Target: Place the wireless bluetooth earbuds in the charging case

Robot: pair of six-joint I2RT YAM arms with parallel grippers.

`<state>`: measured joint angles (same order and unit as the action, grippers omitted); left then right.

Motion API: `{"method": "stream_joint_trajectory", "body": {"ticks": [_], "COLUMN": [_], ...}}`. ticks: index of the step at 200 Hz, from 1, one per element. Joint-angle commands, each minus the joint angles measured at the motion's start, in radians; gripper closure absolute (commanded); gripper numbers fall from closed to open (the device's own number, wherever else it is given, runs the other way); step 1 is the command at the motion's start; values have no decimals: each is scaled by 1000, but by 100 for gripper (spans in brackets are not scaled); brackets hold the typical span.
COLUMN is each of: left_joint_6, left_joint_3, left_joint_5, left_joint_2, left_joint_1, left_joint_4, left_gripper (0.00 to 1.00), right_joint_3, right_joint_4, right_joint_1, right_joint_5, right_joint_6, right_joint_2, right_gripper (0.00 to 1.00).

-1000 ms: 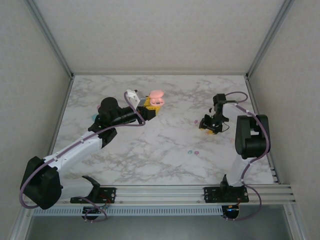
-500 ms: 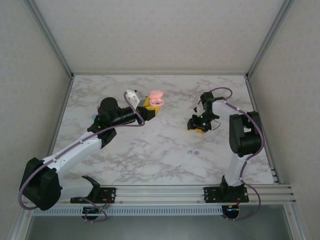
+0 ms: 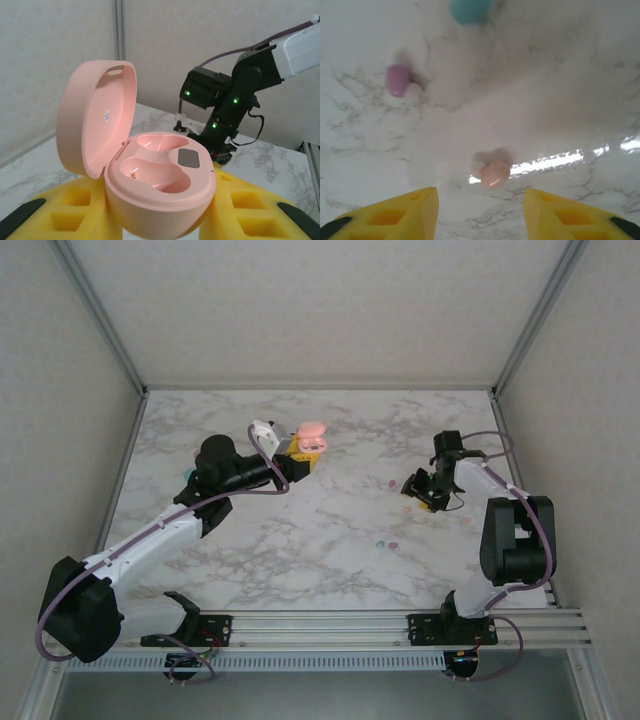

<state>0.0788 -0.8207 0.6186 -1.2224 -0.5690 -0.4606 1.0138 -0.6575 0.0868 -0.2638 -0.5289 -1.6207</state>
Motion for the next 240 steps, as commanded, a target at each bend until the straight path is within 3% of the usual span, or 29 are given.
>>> {"method": "stream_joint_trajectory", "body": {"ticks": [1, 109, 175, 240], "left_joint_6": [12, 12, 16, 16], "left_joint_3": [-23, -21, -21, -23], "left_joint_5": [3, 3, -5, -8], "left_joint_2": [18, 18, 26, 24], "left_joint_1": [-8, -9, -9, -9], "left_joint_4": [-4, -1, 10, 11], "left_gripper": [78, 78, 78, 78], "right_joint_3": [-37, -40, -9, 52], "right_joint_4": [62, 80, 101, 53], "right_joint_1": [6, 14, 31, 60], "right_joint_5": [-66, -46, -73, -23], "right_joint_6": [-92, -121, -92, -41], "right_joint_2": [-6, -76, -118, -134], "right_gripper": [51, 53, 56, 60]}}
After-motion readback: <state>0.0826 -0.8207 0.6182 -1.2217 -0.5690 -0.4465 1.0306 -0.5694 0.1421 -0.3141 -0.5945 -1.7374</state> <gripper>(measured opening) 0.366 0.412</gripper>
